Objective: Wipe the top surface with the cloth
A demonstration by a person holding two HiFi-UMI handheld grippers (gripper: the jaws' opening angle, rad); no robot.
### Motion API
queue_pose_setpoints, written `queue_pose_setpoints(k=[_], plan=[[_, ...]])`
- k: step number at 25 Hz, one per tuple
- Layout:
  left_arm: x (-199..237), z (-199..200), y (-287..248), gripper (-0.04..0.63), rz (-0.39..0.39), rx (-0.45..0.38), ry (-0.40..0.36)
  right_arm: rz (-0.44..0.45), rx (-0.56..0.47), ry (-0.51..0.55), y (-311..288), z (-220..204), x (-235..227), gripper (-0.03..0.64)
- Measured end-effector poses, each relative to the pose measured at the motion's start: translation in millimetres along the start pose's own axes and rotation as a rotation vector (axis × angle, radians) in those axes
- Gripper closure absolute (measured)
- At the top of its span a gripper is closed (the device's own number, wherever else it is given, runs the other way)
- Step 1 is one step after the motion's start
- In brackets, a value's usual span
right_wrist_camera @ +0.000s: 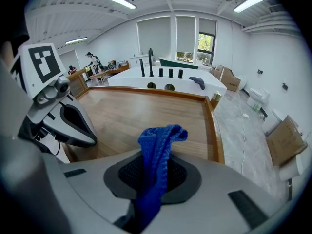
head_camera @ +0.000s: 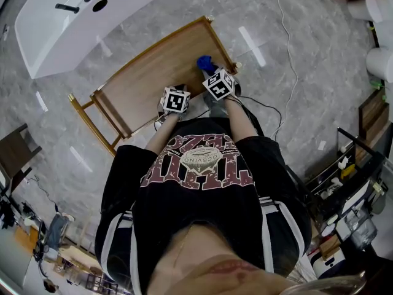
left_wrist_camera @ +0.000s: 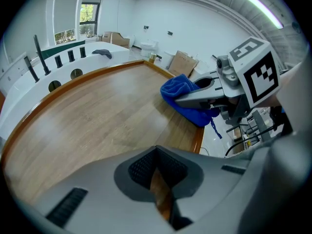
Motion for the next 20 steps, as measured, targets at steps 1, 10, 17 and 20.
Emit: queue_pose_setpoints(k=[1, 10, 17, 20], plan=[[-1, -1, 0, 0.546, 0.001, 0.003, 0.003, -0.012, 0.001, -0.002, 1, -1, -2, 0.552], [0, -3, -2, 0.546, -0.004, 0.006, 0.020, -0.088, 0.014, -0.040, 4, -10, -18, 0.552], [-2, -2, 0, 0.546, -0.003, -0.002, 0.019, -0.111, 0.014, -0.087, 12, -17, -32, 0.552], [-3, -2, 0, 0.546, -0.002, -0.012, 0.027, -0.127, 0.019, -0.098, 15, -21, -37, 0.552]])
Point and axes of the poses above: the fingertips, and each gripper's own axes: y backward along the fingers, x to its left, z out of its top, the point moved 7 cm from there along y, backward along the fingers, and after that the axes turned 8 degrees about x, right-handed, at the moved point
